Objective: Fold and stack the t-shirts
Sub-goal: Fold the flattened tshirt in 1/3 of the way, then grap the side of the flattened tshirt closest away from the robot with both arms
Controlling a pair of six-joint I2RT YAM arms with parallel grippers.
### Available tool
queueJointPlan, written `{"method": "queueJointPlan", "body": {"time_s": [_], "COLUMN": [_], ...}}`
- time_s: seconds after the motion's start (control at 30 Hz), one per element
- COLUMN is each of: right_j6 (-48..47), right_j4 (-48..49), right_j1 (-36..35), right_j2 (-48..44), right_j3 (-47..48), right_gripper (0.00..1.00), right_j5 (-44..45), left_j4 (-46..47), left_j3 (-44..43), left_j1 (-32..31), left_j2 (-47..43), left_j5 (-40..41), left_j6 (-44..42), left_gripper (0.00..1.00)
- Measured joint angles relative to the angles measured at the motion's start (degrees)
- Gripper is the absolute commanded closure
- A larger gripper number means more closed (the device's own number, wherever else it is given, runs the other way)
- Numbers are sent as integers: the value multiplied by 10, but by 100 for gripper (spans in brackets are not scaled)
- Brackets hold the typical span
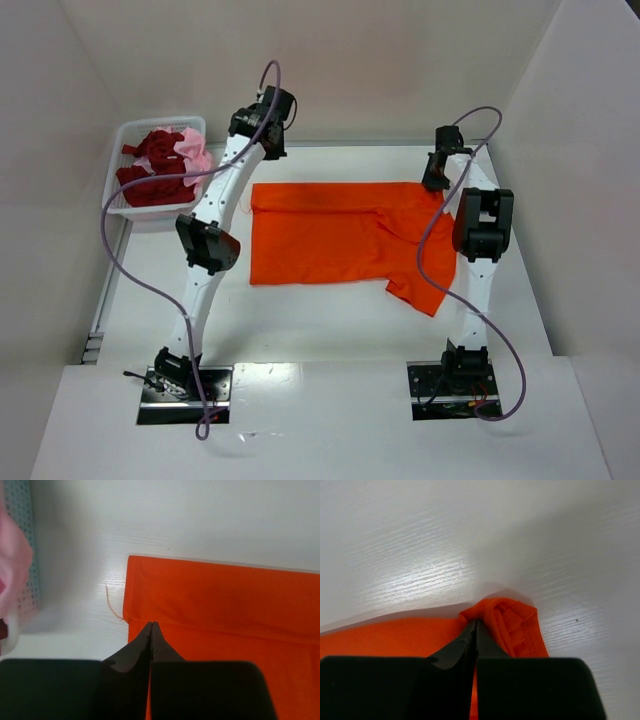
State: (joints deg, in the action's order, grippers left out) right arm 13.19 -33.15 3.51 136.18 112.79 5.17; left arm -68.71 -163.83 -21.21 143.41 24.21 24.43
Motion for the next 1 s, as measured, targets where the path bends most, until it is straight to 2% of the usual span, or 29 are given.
{"method": "queueJointPlan", "body": {"time_s": [0.23, 0.33, 0.4, 0.53, 0.6, 0.73, 0.83, 1.0], "right_j6": [0, 0, 0, 0, 0, 0, 0, 0], "right_j4": [1, 3, 5, 8, 10, 11, 17, 27], "right_j1": [3, 3, 3, 4, 5, 8, 9, 9], "right_j2": [-12, -21, -28, -43, -49, -58, -60, -62], "right_j3": [-18, -30, -36, -49, -49, -50, -56, -87], "right_gripper": [96, 96, 96, 96, 96, 96, 96, 96], "right_j5": [0, 0, 0, 0, 0, 0, 0, 0], "left_j4": [-3, 12, 59, 203, 262, 403, 513, 642], "left_j3": [78, 160, 262, 553, 647, 752, 827, 921], "left_j1": [-1, -1, -1, 1, 1, 2, -2, 1], "left_j2": [-134, -214, -286, -465, -518, -524, -486, -421], "left_j5": [20, 36, 39, 5, -16, -42, -52, -50], "left_j6": [-5, -4, -3, -3, -2, -5, -5, 14], "left_gripper": [100, 100, 100, 99, 99, 100, 100, 100]}}
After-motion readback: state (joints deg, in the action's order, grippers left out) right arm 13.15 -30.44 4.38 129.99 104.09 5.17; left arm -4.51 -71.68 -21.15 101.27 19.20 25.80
